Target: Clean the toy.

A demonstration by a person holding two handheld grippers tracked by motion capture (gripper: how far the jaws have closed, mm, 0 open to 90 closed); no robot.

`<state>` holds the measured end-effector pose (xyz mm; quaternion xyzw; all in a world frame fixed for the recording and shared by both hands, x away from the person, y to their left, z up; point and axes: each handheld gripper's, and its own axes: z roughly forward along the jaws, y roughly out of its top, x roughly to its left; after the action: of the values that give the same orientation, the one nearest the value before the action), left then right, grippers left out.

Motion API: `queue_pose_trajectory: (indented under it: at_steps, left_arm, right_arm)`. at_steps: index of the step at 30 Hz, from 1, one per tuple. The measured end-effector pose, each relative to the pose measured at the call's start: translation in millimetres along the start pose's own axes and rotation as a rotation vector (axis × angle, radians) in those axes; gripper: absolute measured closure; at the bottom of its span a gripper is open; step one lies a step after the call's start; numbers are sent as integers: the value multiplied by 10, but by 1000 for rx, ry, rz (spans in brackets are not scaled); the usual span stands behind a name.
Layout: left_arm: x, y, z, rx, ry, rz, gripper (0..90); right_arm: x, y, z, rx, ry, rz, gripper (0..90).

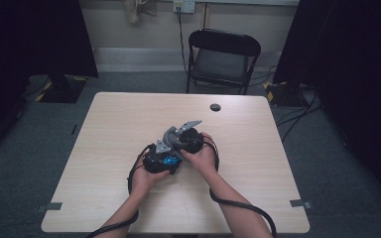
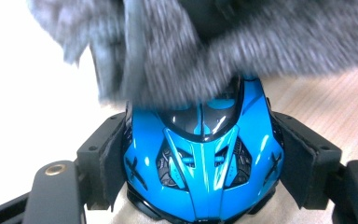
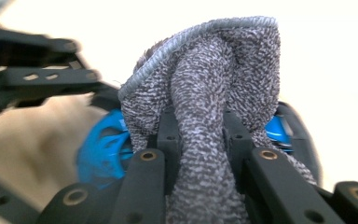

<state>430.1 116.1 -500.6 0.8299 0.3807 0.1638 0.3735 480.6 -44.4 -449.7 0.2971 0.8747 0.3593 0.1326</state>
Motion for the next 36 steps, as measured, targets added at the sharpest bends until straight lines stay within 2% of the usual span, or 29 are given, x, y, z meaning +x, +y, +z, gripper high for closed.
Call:
queue_pose_trajectory:
  at_steps: [8,12,14,19,22,30,33,36]
  left_arm:
    - [3,-21,-28,2,4,9,256]
    - [5,-23,-31,2,4,12,256]
    - [-1,-27,-31,1,-1,2,256]
    - [4,-30,-35,1,0,8,256]
    - [7,-31,-37,-1,2,11,256]
    - [6,-36,-44,0,1,10,256]
    - [6,-36,-44,0,1,10,256]
    - [8,-36,-43,1,1,10,255]
  right_arm:
    - [-167,26,41,23,-63,7,744]
    - [-224,38,44,33,-74,14,744]
    - [-258,39,40,38,-76,18,744]
    - [-318,51,21,55,-95,6,744]
    - [-354,40,4,58,-112,23,744]
    - [-420,1,-227,30,-146,42,743]
    - [-429,-13,-330,14,-135,43,743]
    - [-394,-41,-423,-1,-103,40,743]
